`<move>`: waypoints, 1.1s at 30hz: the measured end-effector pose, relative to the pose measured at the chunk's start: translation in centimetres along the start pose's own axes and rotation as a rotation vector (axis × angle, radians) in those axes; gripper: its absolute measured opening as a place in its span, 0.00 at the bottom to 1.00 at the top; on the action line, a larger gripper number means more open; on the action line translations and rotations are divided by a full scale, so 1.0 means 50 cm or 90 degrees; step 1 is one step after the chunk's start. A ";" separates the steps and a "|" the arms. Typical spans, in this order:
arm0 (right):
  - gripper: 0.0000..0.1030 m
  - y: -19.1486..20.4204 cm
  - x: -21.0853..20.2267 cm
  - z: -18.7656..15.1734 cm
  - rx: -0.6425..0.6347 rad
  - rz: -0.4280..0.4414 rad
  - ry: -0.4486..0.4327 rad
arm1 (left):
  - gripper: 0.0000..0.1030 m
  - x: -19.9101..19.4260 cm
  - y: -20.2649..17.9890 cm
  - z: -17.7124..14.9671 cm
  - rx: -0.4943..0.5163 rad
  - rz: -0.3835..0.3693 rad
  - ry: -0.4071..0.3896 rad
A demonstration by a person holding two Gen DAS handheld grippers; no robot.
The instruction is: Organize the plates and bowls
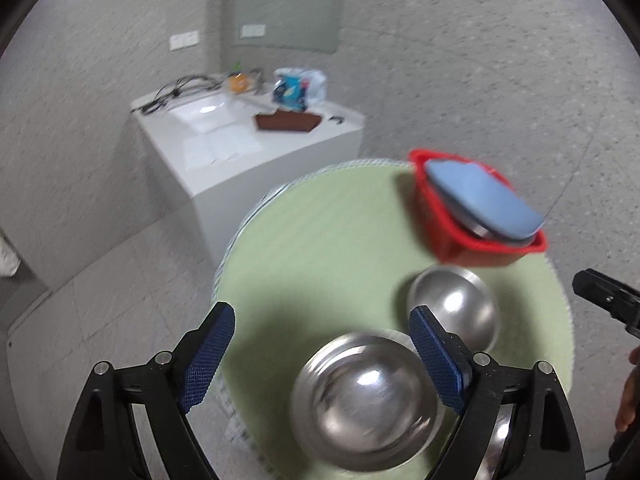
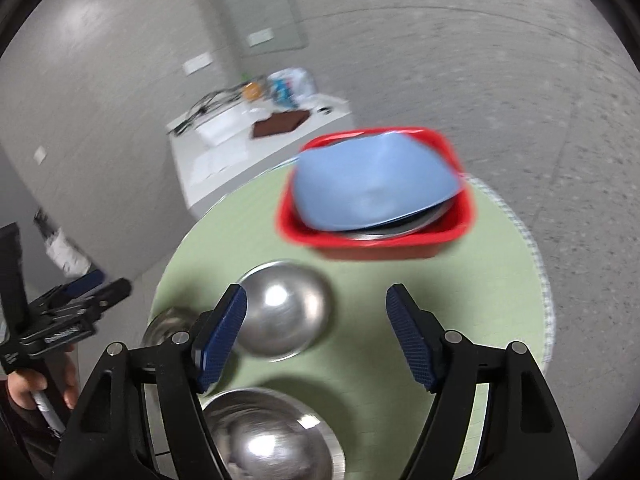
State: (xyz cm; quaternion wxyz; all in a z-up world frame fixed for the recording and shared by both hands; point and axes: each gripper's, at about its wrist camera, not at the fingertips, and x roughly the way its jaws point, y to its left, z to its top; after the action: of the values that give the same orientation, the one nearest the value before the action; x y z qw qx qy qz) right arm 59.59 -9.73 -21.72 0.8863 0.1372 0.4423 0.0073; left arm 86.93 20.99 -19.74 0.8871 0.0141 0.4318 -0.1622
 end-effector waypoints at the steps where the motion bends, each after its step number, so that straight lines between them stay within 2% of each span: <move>1: 0.72 0.022 0.011 -0.006 -0.010 0.005 0.011 | 0.83 0.004 0.008 -0.012 -0.010 0.007 0.012; 5: 0.72 0.097 0.067 -0.042 -0.047 0.008 0.059 | 0.79 0.029 0.025 -0.052 -0.033 0.021 0.049; 11: 0.70 0.167 0.142 -0.088 -0.075 0.002 0.132 | 0.61 0.066 0.037 -0.077 -0.059 0.001 0.101; 13: 0.64 0.183 0.160 -0.097 -0.084 0.002 0.152 | 0.58 0.074 0.040 -0.084 -0.063 -0.008 0.111; 16: 0.59 0.197 0.181 -0.106 -0.097 -0.005 0.176 | 0.48 0.090 0.050 -0.074 -0.064 -0.021 0.119; 18: 0.51 0.200 0.199 -0.112 -0.096 -0.011 0.195 | 0.34 0.098 0.060 -0.077 -0.065 -0.027 0.126; 23: 0.36 0.205 0.231 -0.122 -0.095 -0.011 0.227 | 0.24 0.124 0.069 -0.081 -0.069 -0.052 0.138; 25: 0.25 0.207 0.237 -0.124 -0.094 -0.006 0.233 | 0.19 0.131 0.067 -0.083 -0.068 -0.060 0.141; 27: 0.19 0.207 0.245 -0.124 -0.095 -0.007 0.248 | 0.13 0.132 0.068 -0.084 -0.071 -0.068 0.139; 30: 0.16 0.211 0.250 -0.128 -0.114 -0.014 0.246 | 0.12 0.130 0.073 -0.087 -0.079 -0.065 0.134; 33: 0.12 0.203 0.244 -0.123 -0.107 0.005 0.244 | 0.12 0.112 0.078 -0.089 -0.092 -0.066 0.118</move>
State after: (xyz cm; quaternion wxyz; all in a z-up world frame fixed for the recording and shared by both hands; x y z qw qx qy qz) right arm 63.29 3.15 -32.25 0.7939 0.0609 0.6004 0.0737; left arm 87.95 23.88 -27.29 0.8325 -0.0568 0.5229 -0.1743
